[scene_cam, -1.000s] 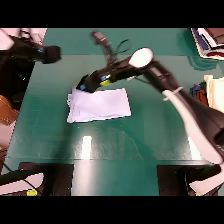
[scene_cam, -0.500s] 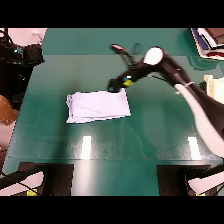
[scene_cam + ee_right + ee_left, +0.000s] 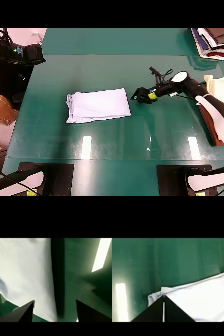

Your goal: Fold the shirts.

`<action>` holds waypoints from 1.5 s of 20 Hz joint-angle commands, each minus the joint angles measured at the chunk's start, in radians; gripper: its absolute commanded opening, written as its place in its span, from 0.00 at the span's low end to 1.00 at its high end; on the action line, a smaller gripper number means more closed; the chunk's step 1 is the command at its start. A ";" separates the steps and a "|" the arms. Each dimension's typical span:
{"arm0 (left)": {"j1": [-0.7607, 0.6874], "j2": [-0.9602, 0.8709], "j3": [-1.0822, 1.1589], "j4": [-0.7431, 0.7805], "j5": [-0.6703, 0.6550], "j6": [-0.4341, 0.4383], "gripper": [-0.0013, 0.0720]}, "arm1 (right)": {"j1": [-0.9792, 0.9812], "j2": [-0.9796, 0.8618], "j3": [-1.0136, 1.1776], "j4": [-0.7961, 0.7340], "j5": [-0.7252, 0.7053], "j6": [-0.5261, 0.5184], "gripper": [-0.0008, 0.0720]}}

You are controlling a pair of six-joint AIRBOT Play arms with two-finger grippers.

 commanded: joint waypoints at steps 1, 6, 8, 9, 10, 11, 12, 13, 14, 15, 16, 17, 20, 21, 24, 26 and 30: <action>-0.001 0.000 0.000 -0.006 0.009 0.000 0.05 | 0.074 -0.117 0.071 0.112 0.002 -0.017 0.84; -0.001 0.000 -0.001 -0.006 -0.014 0.000 0.05 | 0.210 -0.279 0.258 0.150 0.061 -0.011 0.62; -0.001 0.000 -0.001 -0.006 -0.018 0.000 0.05 | 0.237 -0.293 0.294 0.146 0.048 -0.010 0.24; -0.001 0.000 -0.001 -0.014 -0.017 0.000 0.05 | 0.237 -0.289 0.304 0.146 0.039 -0.010 0.06; -0.009 0.000 -0.001 -0.026 -0.015 0.000 0.05 | 0.234 -0.279 0.307 0.145 0.024 -0.010 0.04; -0.030 0.000 0.000 -0.029 -0.014 0.000 0.05 | 0.218 -0.259 0.307 0.139 0.004 -0.009 0.04; -0.059 0.000 0.000 -0.028 -0.013 0.000 0.05 | 0.196 -0.235 0.307 0.140 -0.011 -0.009 0.04; -0.101 0.000 0.000 -0.029 -0.007 -0.001 0.05 | 0.158 -0.201 0.307 0.137 -0.026 -0.009 0.04; -0.146 0.000 0.000 -0.029 0.003 -0.001 0.05 | 0.104 -0.160 0.307 0.137 -0.034 -0.009 0.04; -0.195 0.000 0.000 -0.029 0.008 -0.002 0.05 | 0.045 -0.119 0.307 0.136 -0.034 -0.009 0.03; -0.239 0.000 0.000 -0.032 0.013 -0.008 0.05 | -0.027 -0.072 0.307 0.124 -0.032 -0.009 0.04; -0.285 0.000 0.000 -0.035 0.027 -0.009 0.05 | -0.101 -0.026 0.307 0.089 -0.024 -0.009 0.04; -0.395 0.000 0.000 -0.040 0.105 -0.009 0.05 | -0.348 0.098 0.308 -0.042 0.003 -0.009 0.04; -0.427 0.000 0.000 -0.040 0.131 -0.009 0.05 | -0.427 0.129 0.307 -0.073 0.014 -0.009 0.04; -0.490 0.000 0.000 -0.041 0.216 -0.009 0.05 | -0.665 0.179 0.308 -0.096 0.019 -0.010 0.04; -0.511 0.000 0.000 -0.051 0.252 -0.010 0.05 | -0.787 0.182 0.308 -0.092 0.020 -0.021 0.04; -0.519 -0.001 0.000 -0.058 0.286 -0.031 0.05 | -0.917 0.173 0.308 -0.087 -0.021 -0.039 0.04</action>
